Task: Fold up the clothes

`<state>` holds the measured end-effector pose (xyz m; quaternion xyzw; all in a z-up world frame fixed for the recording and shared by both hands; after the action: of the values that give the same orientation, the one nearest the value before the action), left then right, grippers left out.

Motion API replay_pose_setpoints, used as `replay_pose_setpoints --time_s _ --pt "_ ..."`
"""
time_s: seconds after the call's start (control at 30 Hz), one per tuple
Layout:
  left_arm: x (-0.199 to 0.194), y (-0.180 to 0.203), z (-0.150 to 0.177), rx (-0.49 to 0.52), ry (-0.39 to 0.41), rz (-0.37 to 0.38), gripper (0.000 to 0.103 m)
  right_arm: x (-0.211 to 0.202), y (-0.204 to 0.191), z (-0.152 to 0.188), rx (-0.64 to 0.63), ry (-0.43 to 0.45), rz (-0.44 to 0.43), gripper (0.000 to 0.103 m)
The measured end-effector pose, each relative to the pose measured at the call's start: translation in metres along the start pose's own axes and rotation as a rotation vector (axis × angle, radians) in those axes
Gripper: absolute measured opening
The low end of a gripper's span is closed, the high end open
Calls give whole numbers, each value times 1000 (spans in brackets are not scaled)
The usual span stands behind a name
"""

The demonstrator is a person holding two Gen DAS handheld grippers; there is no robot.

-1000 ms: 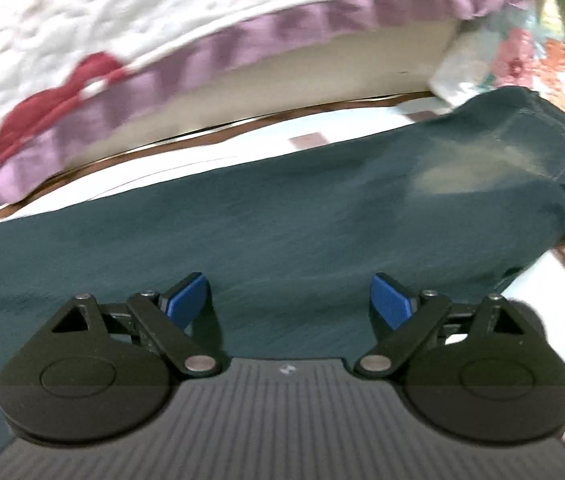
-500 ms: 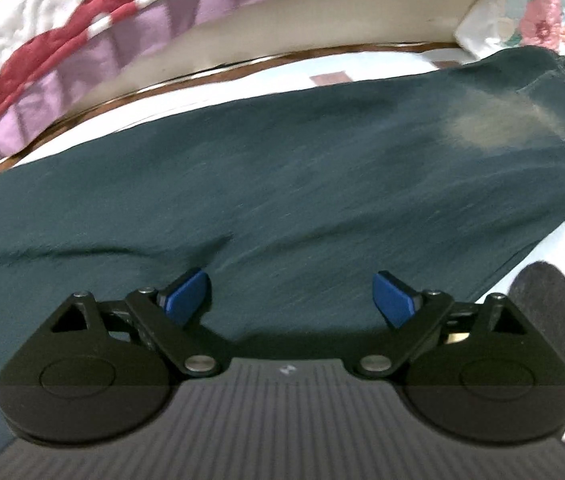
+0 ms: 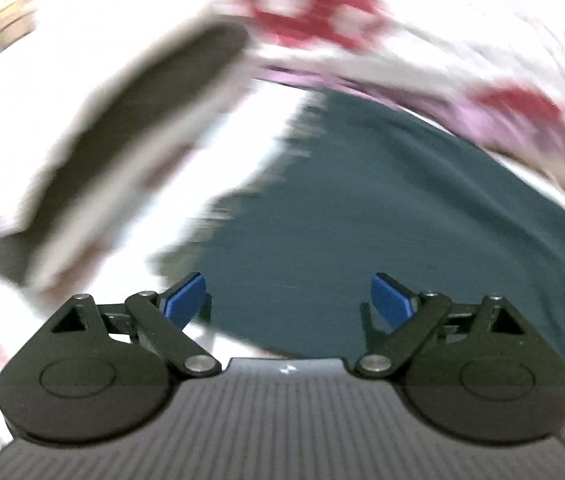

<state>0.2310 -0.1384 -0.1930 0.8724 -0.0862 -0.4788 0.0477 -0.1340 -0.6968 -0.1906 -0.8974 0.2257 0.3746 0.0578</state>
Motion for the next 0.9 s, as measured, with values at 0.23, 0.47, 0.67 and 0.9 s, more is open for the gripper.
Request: replay_pose_setpoints --time_s 0.23,0.47,0.67,0.9 --pt "-5 -57 -13 -138 48 -34 76 -2 -12 -10 -77 65 66 36" --pt "7 -47 -13 -104 60 -22 55 -3 -14 -13 -135 92 131 38" --pt "18 -39 -12 -75 71 -12 9 -3 -13 -12 -115 92 119 40" --pt "-13 -8 -42 196 207 -170 8 -4 -12 -11 -130 98 113 41"
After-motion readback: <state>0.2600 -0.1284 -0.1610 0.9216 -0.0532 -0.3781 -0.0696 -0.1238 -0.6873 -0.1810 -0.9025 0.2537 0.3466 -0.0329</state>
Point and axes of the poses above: each gripper's, at about its wrist camera, not at the fingertips, and x roughly the way its jaws point, y to its right, z to its underside, the point moved 10 cm from there along x, roughly the way its jaws point, and after that the axes turned 4 degrees about -y, right-handed, at the moved point
